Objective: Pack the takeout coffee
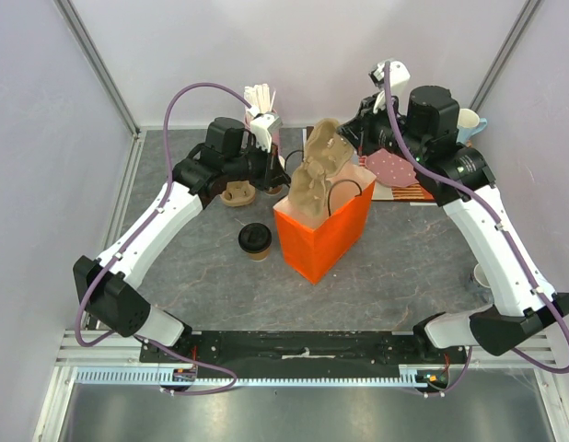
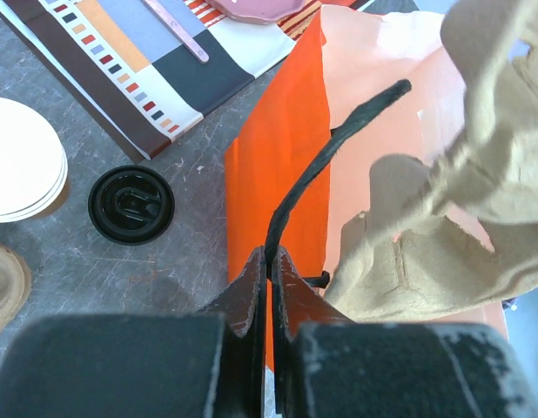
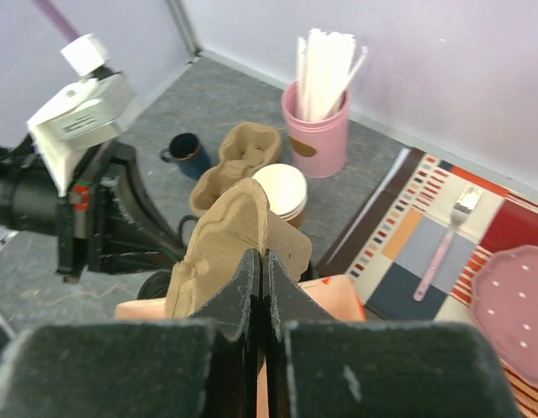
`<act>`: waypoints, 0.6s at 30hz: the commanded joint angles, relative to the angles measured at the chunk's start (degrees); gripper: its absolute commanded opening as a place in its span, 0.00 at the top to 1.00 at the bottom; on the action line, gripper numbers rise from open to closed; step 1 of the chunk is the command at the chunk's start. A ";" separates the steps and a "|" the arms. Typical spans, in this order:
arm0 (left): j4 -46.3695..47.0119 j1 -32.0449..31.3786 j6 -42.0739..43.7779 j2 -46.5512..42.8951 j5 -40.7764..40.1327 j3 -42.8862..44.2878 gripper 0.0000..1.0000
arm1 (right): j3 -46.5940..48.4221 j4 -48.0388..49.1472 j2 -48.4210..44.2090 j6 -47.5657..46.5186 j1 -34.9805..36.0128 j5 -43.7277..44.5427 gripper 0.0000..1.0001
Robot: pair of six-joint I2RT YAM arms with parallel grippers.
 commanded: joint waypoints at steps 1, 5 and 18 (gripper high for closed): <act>1.39 -0.06 -0.78 -2.11 0.58 1.03 0.98 | -0.16 1.55 -0.52 -0.30 -0.14 8.66 1.00; 1.31 -0.06 -0.61 -1.94 0.40 1.29 0.98 | -2.00 0.41 -1.22 0.13 -0.14 3.49 1.00; 1.39 -0.06 -0.52 -2.11 0.14 1.38 0.98 | -12.28 -1.26 -6.49 3.21 -0.14 -0.40 1.00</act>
